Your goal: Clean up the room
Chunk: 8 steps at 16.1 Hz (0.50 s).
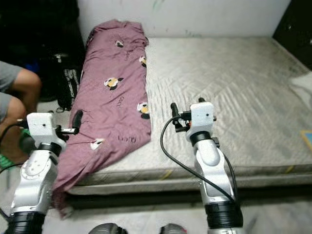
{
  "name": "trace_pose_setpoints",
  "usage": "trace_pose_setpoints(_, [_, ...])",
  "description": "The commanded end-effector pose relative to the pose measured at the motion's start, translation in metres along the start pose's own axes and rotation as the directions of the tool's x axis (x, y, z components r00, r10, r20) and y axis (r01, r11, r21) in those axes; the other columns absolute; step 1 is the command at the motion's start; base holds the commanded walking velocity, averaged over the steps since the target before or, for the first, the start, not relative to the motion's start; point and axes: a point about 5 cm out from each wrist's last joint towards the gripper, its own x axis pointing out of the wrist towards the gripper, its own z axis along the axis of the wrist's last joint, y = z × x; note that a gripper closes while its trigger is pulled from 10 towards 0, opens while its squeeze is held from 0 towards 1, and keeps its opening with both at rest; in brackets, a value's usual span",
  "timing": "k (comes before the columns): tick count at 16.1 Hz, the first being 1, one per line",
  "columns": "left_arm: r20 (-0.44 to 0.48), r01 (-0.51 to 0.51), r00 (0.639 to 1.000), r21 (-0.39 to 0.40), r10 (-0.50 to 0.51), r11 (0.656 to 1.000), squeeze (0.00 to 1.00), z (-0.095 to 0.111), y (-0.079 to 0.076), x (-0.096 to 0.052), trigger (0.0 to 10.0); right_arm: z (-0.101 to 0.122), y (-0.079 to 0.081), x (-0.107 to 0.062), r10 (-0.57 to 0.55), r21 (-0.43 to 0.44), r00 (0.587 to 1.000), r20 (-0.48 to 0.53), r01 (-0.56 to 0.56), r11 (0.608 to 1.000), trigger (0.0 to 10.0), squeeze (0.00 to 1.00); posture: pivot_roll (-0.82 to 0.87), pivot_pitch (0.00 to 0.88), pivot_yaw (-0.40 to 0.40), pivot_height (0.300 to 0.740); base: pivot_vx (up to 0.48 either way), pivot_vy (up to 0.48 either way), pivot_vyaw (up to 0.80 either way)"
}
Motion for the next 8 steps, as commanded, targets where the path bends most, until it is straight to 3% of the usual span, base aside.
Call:
trace_pose_setpoints(1, [-0.003,0.000,1.000,0.012,0.000,1.000,0.00,0.0004,0.0018,-0.0006,10.0,0.0048,-0.0007,0.0016,-0.005,0.005,1.000,0.020,0.005,1.000,10.0,0.00,-0.06,0.000,0.014,0.740,0.000,0.446,0.00])
trace_pose_setpoints(6, [0.006,0.005,1.000,0.019,-0.005,1.000,0.00,0.0012,0.0014,-0.0007,10.0,0.0043,-0.0006,0.0018,0.000,0.003,1.000,0.019,0.000,1.000,10.0,0.00,-0.05,0.000,0.013,0.740,0.000,0.449,0.00])
trace_pose_setpoints(8, [0.020,0.007,1.000,0.026,-0.008,1.000,0.00,0.0026,0.0012,-0.0013,10.0,0.0038,-0.0006,0.0019,0.000,0.002,1.000,0.018,0.000,1.000,10.0,0.00,-0.05,0.000,0.010,0.740,0.000,0.000,0.00])
